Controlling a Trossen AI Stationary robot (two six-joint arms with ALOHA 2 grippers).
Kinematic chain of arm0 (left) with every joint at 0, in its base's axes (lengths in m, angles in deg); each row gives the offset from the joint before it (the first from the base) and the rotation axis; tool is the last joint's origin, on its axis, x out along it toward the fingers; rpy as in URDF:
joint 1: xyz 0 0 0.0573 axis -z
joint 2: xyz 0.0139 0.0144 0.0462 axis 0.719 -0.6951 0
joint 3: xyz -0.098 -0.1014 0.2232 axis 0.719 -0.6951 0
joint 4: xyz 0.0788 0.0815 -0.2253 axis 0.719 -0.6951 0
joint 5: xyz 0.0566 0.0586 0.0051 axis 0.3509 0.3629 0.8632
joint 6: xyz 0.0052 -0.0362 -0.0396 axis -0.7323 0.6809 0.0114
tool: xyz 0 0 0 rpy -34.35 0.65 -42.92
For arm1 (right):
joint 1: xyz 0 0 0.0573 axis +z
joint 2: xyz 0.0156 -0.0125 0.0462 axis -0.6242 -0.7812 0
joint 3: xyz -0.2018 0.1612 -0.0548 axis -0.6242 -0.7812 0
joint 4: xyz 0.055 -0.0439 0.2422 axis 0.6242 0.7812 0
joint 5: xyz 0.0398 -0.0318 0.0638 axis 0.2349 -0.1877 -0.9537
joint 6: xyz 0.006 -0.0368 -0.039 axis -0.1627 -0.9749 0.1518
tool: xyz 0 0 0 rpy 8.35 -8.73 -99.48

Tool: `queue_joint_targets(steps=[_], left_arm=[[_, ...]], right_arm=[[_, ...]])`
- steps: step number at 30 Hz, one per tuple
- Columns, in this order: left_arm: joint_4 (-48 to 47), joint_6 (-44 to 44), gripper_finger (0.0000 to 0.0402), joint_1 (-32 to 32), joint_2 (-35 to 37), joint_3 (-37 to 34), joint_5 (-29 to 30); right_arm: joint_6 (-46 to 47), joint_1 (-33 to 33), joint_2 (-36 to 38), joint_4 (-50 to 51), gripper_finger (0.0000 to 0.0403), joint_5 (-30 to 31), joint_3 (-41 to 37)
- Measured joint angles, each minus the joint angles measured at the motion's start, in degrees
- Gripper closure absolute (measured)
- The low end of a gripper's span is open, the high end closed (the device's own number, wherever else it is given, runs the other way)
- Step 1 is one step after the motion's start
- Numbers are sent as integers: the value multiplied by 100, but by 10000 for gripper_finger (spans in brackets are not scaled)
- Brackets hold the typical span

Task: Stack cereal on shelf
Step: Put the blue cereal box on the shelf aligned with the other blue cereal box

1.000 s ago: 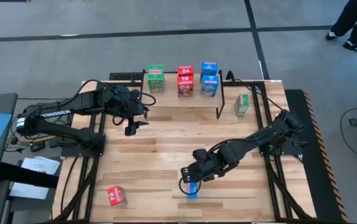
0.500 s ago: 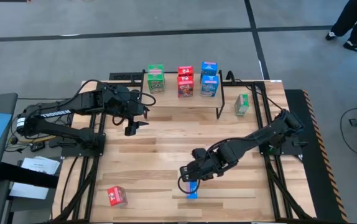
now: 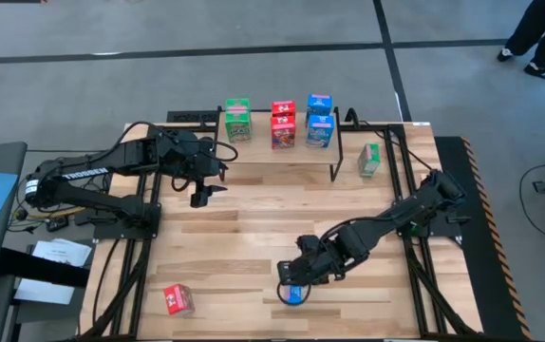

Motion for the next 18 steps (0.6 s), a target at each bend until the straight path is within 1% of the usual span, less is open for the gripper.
queue_joint_targets(steps=[4, 7, 11, 13, 15, 18], left_arm=[[1, 0, 127, 0, 0, 0, 0], [1, 0, 127, 1, 0, 0, -1], [1, 0, 127, 0, 0, 0, -2], [6, 0, 127, 0, -2, 0, 0], [2, 0, 127, 2, -2, 0, -2], [-53, 0, 127, 0, -4, -2, -2]], right_arm=[[105, 83, 2, -40, 160, 16, 0], [109, 97, -29, -44, 124, 20, 0], [114, 97, -280, -32, 73, -1, -13], [145, 96, -383, -181, 47, -126, -1], [151, 128, -420, -118, 25, -141, -7], [249, 147, -505, -148, 6, -153, 1]])
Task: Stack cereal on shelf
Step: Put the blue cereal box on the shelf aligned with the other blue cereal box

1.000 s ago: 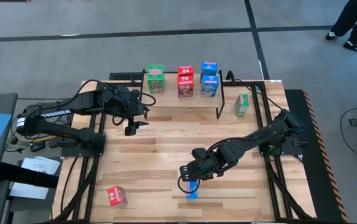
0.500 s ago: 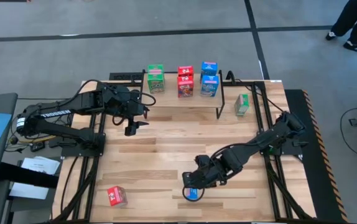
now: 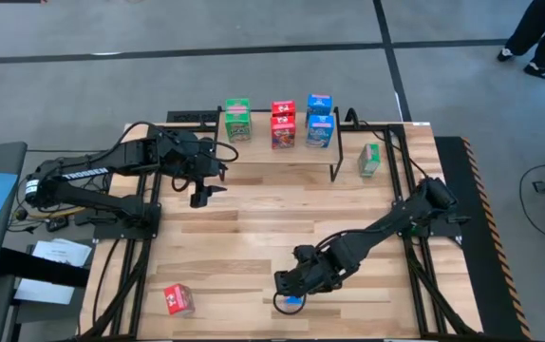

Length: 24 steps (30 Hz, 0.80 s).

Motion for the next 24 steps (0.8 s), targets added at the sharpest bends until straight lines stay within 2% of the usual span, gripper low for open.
queue_joint_targets(steps=[14, 24], left_arm=[[-4, 0, 127, 0, 2, 0, 0], [-4, 0, 127, 0, 2, 0, 0]], right_arm=[[60, -50, -256, -172, 8, -166, -8], [56, -142, -256, -83, 45, -168, -8]])
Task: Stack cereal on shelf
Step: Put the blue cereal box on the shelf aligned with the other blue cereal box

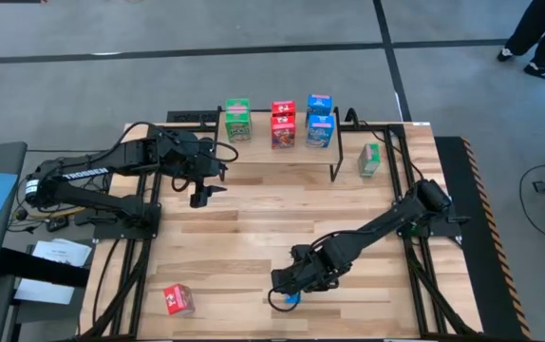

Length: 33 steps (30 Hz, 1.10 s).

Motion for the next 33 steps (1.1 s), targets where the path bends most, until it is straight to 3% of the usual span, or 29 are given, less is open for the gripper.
queue_joint_targets(steps=[12, 26, 33], left_arm=[[0, 0, 127, 1, 0, 0, 0], [0, 0, 127, 0, 0, 0, 0], [0, 0, 127, 2, 0, 0, 0]], right_arm=[[-7, -38, 0, -9, 118, 4, 0], [-159, -38, 0, -51, 124, 11, 2], [-199, -38, 0, -50, 145, 26, 2]])
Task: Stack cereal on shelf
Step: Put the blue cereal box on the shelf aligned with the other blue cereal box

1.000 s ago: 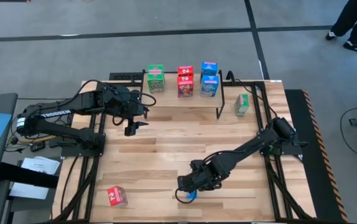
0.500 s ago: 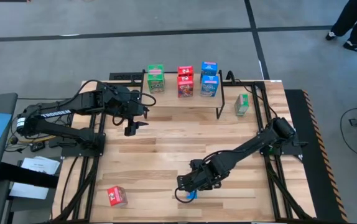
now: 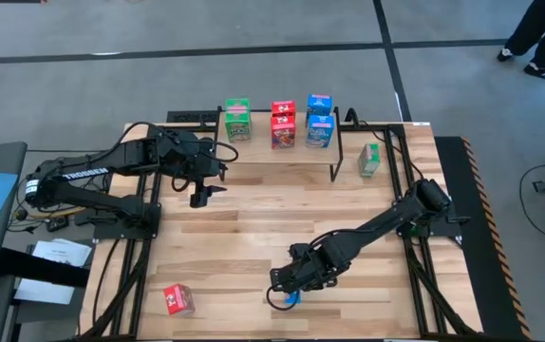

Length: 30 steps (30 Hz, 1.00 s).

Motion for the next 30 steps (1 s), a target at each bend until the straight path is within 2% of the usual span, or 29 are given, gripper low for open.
queue_joint_targets(steps=[11, 18, 30], left_arm=[[0, 0, 127, 0, 0, 0, 0], [0, 0, 127, -1, 0, 0, 0], [0, 0, 127, -1, 2, 0, 0]], right_arm=[[-64, 0, 2, 4, 185, 5, 2], [-315, 0, 4, 1, 193, 4, 177], [-1498, -270, 4, 592, 194, 24, 946]])
